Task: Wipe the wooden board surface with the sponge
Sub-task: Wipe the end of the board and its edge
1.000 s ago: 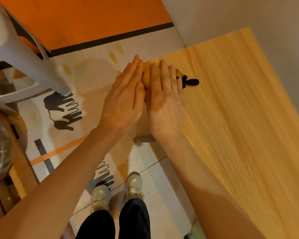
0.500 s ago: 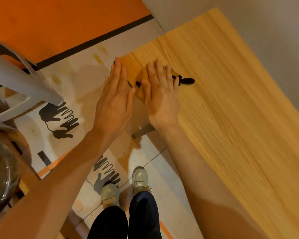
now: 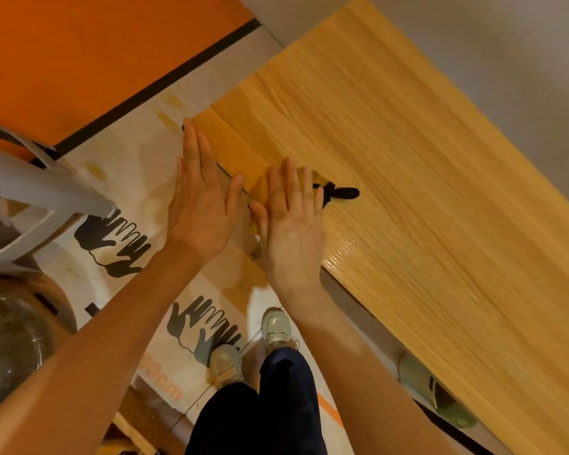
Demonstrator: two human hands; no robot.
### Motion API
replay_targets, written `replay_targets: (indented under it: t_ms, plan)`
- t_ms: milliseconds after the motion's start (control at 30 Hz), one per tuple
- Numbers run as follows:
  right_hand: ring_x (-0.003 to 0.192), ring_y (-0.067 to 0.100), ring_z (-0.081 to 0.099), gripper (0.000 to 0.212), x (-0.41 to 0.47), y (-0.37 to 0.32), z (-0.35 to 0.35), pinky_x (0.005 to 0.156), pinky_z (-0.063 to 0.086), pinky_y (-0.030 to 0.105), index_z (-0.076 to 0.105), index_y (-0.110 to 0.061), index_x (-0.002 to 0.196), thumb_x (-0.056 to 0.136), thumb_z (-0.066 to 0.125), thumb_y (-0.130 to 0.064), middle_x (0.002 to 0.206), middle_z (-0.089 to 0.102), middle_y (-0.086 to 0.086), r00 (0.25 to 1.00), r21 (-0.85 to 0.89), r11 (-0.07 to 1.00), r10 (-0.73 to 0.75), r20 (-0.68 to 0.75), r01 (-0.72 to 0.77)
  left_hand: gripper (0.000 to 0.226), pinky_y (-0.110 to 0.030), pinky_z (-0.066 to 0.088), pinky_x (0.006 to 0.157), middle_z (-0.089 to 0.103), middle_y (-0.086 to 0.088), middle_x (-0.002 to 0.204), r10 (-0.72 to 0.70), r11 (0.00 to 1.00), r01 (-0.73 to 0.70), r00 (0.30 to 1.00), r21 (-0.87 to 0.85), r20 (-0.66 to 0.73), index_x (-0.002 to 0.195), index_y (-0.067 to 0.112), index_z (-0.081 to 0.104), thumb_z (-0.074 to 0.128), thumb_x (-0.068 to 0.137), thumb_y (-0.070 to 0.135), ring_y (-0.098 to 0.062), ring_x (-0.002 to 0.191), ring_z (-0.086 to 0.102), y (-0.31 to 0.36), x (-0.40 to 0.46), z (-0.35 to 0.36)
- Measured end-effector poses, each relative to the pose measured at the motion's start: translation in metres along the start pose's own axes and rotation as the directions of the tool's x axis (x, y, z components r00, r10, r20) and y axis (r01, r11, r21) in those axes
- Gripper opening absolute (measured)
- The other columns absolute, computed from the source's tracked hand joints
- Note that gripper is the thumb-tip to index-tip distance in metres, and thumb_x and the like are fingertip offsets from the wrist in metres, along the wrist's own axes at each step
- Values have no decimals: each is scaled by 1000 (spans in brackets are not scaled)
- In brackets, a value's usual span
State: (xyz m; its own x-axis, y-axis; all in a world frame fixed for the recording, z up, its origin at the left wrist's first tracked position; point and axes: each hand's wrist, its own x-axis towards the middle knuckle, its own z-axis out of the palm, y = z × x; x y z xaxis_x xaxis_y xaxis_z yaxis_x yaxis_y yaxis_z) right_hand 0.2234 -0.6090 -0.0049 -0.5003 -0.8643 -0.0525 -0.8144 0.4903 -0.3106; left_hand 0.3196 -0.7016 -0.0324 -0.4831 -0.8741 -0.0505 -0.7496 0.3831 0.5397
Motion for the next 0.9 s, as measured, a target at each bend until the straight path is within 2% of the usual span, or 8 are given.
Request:
replay_targets:
  t_ms: [100,300,400,500,600,700,800,900]
  plan:
    - [151,24,3,60,-24,33,-1,124,6,39,21,-16,153,102,43,-38,163,12,6,991,-120,984,-128,41,132,80,-38,3,128,-19,-14,169,-16,999,15,1000,43,21,157,-3,-11,24,106,49,-25,158,-1,3,0,-1]
    - [151,26,9,70,-103,112,-23,124,8,41,18,-14,154,96,56,-24,163,12,5,992,-183,975,-118,31,122,86,-29,-10,123,-25,-12,167,-38,998,34,997,53,73,157,0,-16,12,100,57,-23,158,-8,4,2,-6]
    - [150,27,14,67,-107,114,-38,123,13,44,27,-13,151,93,60,-18,161,20,6,988,-98,986,-129,86,138,88,-30,-9,123,-26,-11,167,-59,995,48,991,89,121,158,1,-16,11,98,59,-23,158,-6,6,3,-11]
    - [147,24,21,53,-99,102,-54,119,23,50,40,-14,144,94,56,-19,154,33,1,993,201,980,-18,114,-5,88,-34,-4,126,-23,-12,168,-83,986,56,981,156,176,158,1,-14,16,98,57,-26,158,-3,6,5,-20]
    - [146,10,26,48,-90,94,-74,120,28,37,47,-25,140,95,57,-12,149,41,-11,980,433,885,102,172,-169,87,-39,1,127,-16,-13,169,-103,977,61,973,202,205,160,3,-10,27,100,55,-28,159,-2,8,5,-29]
    - [133,-5,42,44,-75,89,-100,102,42,12,51,-37,135,95,58,-18,141,50,-20,958,594,753,190,215,-283,87,-42,2,128,-11,-12,170,-160,978,122,960,170,231,160,5,-7,39,102,51,-29,159,-2,20,5,-40]
    - [114,-6,55,38,-51,84,-122,90,48,15,58,-39,126,90,64,-30,124,60,-22,922,726,568,257,290,-387,84,-44,6,128,-2,-16,170,-154,987,138,962,84,224,160,1,3,50,102,40,-31,158,1,39,2,-52]
    - [96,-5,65,26,-20,77,-135,73,52,10,68,-39,108,84,61,-45,109,70,-14,852,778,350,263,453,-522,74,-33,8,125,8,-10,170,-140,987,156,963,-50,231,160,7,14,54,103,30,-24,158,7,64,-1,-63]
